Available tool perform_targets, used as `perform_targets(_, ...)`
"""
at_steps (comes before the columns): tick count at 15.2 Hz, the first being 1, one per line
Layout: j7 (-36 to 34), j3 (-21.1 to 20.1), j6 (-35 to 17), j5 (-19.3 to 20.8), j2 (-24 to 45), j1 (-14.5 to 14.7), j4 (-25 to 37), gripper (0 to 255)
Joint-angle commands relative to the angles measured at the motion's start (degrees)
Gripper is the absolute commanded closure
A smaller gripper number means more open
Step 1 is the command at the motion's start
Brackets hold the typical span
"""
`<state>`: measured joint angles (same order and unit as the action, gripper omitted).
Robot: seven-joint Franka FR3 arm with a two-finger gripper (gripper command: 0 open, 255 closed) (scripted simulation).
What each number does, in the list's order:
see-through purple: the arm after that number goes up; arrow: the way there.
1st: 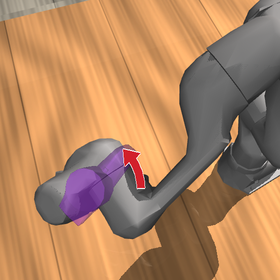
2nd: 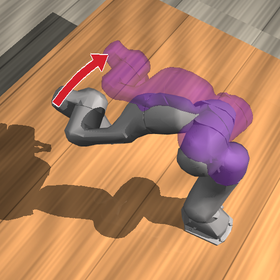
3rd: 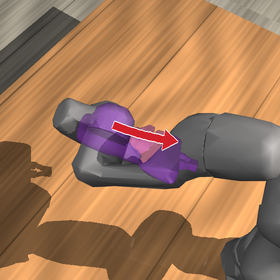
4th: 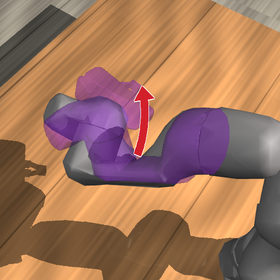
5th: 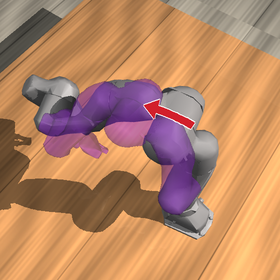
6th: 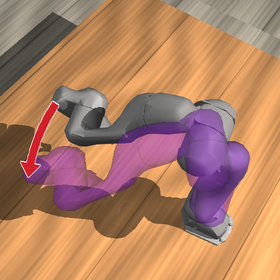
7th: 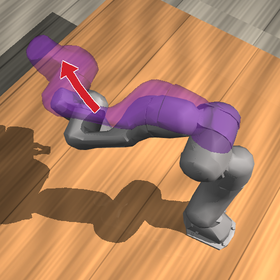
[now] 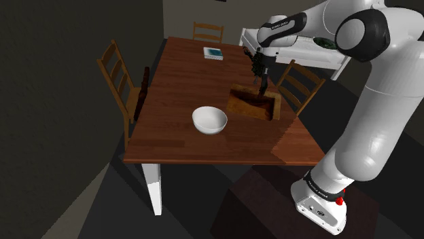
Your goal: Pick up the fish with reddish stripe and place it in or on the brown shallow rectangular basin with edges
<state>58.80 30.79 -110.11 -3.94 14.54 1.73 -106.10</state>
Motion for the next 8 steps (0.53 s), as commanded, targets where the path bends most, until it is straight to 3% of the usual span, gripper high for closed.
perform_targets(1,0.19,-0.12,-1.30,-0.41,0.72,-0.12,-0.65,255)
perform_targets(8,0.94,-0.64,-5.96,-1.86,3.25,-0.56,-3.11,255)
